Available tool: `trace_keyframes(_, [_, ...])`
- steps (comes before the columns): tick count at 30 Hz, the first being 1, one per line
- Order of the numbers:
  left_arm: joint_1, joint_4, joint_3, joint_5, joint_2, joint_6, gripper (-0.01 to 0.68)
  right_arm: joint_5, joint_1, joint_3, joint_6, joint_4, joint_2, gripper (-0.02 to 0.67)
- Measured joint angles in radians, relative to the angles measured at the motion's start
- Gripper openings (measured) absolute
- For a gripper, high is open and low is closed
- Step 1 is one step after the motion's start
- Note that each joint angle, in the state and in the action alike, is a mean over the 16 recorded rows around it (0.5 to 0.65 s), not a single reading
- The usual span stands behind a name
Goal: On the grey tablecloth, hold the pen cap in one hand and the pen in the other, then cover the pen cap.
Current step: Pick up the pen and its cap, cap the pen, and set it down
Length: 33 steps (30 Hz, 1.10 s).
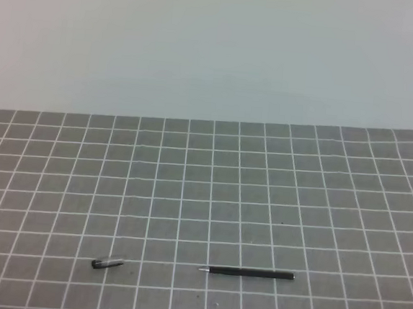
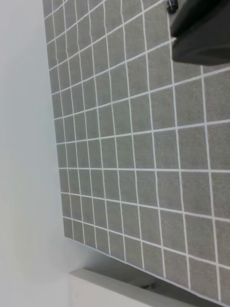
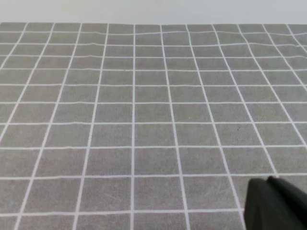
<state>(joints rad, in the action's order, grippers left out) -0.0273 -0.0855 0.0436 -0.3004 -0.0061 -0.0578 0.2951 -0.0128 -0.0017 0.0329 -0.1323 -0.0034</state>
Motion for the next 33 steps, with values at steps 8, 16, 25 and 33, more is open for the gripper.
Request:
trace_keyframes(8, [0.0, 0.0, 0.0, 0.0, -0.005, 0.0, 0.0, 0.0, 0.0, 0.0, 0.0, 0.0, 0.0, 0.004])
trace_keyframes(16, [0.0, 0.0, 0.0, 0.0, -0.013, 0.0, 0.0, 0.0, 0.0, 0.0, -0.001, 0.0, 0.0, 0.004])
trace_keyframes(25, [0.0, 0.0, 0.0, 0.0, -0.019, 0.0, 0.0, 0.0, 0.0, 0.0, -0.013, 0.0, 0.0, 0.004])
trace_keyframes(33, [0.0, 0.0, 0.0, 0.0, -0.022, 0.0, 0.0, -0.001, 0.0, 0.0, -0.022, 0.0, 0.0, 0.004])
